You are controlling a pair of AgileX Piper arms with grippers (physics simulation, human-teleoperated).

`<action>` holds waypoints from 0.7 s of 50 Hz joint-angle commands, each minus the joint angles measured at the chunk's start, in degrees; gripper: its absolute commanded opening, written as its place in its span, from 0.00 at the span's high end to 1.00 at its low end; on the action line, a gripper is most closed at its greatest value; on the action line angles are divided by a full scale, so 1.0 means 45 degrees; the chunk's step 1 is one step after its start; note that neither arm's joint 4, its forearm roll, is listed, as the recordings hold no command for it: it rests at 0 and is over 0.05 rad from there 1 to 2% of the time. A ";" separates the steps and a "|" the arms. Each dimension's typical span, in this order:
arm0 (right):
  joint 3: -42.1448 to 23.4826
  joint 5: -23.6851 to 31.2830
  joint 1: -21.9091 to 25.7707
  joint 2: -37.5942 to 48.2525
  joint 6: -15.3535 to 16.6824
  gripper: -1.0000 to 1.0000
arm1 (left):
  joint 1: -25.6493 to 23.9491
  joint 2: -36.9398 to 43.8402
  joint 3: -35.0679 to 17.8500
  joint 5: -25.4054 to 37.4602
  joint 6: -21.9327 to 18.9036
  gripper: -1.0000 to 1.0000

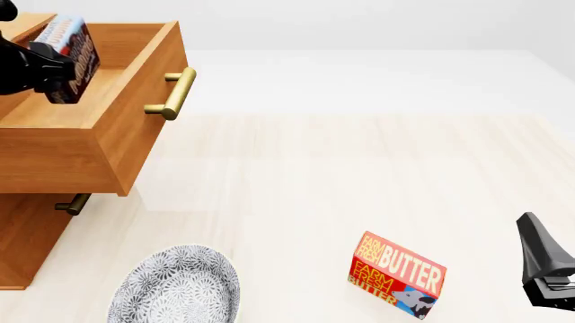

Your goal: Put the chocolate pudding in the top drawer of the cabinet and close it.

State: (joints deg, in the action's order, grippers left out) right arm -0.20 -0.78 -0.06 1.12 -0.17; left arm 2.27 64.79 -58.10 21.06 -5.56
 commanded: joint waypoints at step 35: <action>0.0000 0.0000 0.0000 0.0000 0.0000 0.00 | -0.0014 0.0012 0.0700 -0.0582 0.0224 1.00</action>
State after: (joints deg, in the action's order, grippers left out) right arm -0.20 -0.78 -0.06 1.12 -0.17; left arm 2.18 64.86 -55.33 18.88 -4.05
